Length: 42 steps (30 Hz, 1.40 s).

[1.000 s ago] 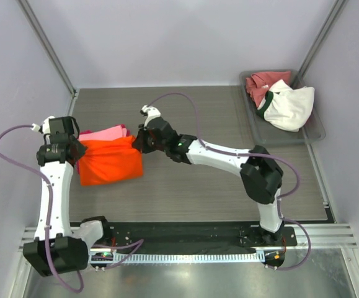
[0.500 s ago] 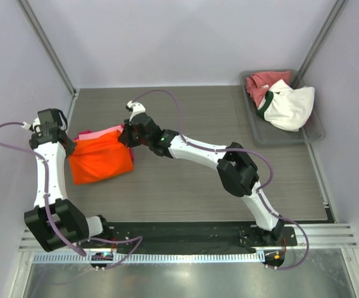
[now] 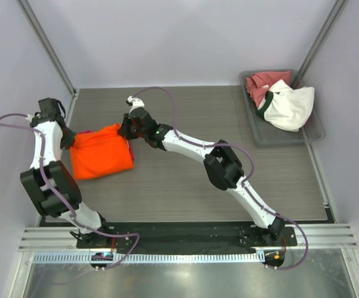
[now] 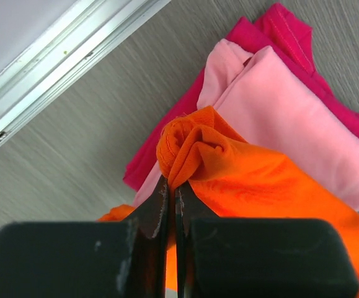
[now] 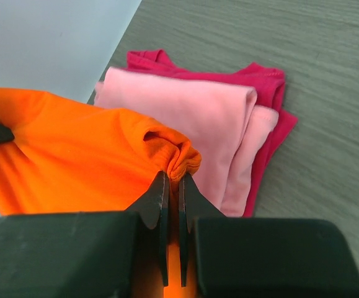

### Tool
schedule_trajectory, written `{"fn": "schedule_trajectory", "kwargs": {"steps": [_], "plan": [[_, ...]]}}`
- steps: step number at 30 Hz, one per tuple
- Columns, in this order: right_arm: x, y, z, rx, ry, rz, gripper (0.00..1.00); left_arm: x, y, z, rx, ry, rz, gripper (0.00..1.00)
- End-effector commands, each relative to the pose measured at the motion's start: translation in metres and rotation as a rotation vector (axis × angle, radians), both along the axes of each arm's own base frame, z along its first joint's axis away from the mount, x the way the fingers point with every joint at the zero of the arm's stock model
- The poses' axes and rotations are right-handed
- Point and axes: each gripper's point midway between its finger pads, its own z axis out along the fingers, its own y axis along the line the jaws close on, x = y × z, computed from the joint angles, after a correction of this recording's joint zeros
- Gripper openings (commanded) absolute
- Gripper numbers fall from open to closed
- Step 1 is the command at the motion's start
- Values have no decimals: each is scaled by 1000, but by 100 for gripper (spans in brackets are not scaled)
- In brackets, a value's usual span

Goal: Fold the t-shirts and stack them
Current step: Neatly place the folded tshirt to the corner, then reset both grippers

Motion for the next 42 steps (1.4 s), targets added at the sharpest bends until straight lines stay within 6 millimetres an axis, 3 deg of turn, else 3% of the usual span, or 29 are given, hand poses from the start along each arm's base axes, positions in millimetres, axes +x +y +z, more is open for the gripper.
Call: {"fn": "schedule_trajectory", "kwargs": {"steps": [1, 2, 3, 4, 5, 6, 7, 8, 9, 12, 13, 14, 16, 17, 18, 19, 20, 21, 22, 23, 27, 28, 29, 32, 37, 38, 39, 41, 42], "plan": [[38, -4, 38, 104, -50, -62, 1, 21, 21, 3, 28, -32, 46, 0], [46, -6, 27, 101, -38, -73, 1, 28, 23, 5, 26, -41, 43, 0], [51, -4, 32, 123, -46, -74, 1, 34, 22, 3, 12, -45, 33, 0], [53, -3, 30, 138, -34, -75, 2, 38, 21, -10, -11, -18, 27, 0], [58, -3, 14, 127, -23, -81, 7, 47, 22, -6, -19, -34, 16, 7], [61, -2, 17, 136, -31, -83, 21, 51, 21, -10, -34, -20, 3, 48], [65, -2, 15, 134, -35, -93, 62, 52, 26, -17, -28, 17, 16, 63], [67, -4, 15, 120, -42, -95, 77, 50, 25, -16, -39, 34, 21, 72], [64, -6, 21, 100, -46, -91, 89, 56, 26, -5, -34, 15, 10, 83], [57, -22, 44, 68, -90, -95, 89, 51, 19, 25, 20, -44, -12, 99], [55, -29, 48, 57, -101, -98, 89, 50, 16, 39, 41, -80, -23, 100], [51, -34, 62, 64, -122, -95, 89, 48, 11, 64, 74, -141, -40, 100], [35, -61, 91, 63, -164, -90, 89, 46, -3, 90, 82, -210, -91, 100], [25, -76, 70, 29, -152, -89, 89, 49, -21, 101, 62, -249, -151, 100], [13, -96, 123, 85, -225, -99, 89, 46, -35, 121, 69, -302, -201, 99], [12, -115, 131, 91, -240, -118, 89, 46, -47, 128, 61, -329, -236, 100], [5, -135, 110, 58, -215, -132, 89, 49, -71, 135, 44, -362, -298, 100], [1, -152, 121, 70, -220, -152, 89, 46, -84, 145, 35, -404, -319, 100], [0, -184, 156, 110, -258, -198, 89, 48, -94, 145, 24, -430, -336, 100], [-7, -205, 139, 77, -229, -216, 89, 49, -106, 148, 11, -452, -358, 100], [-24, -291, 146, 16, -247, -348, 89, 55, -175, 153, -51, -518, -491, 100], [-32, -314, 163, 15, -287, -394, 89, 60, -186, 151, -64, -530, -506, 100], [-34, -337, 141, -42, -252, -435, 89, 61, -196, 146, -74, -524, -523, 100], [-46, -385, 121, -100, -235, -524, 89, 65, -245, 129, -96, -518, -612, 100], [-57, -424, 70, -146, -141, -613, 89, 55, -319, 103, -127, -559, -773, 100], [-61, -429, 53, -168, -125, -628, 89, 51, -325, 101, -126, -577, -796, 100], [-58, -434, 52, -162, -140, -659, 89, 46, -329, 80, -126, -573, -815, 100], [-59, -447, 35, -184, -145, -727, 93, 32, -340, 70, -135, -598, -856, 100], [-59, -451, 31, -180, -147, -752, 95, 26, -341, 45, -138, -590, -864, 100]]}}
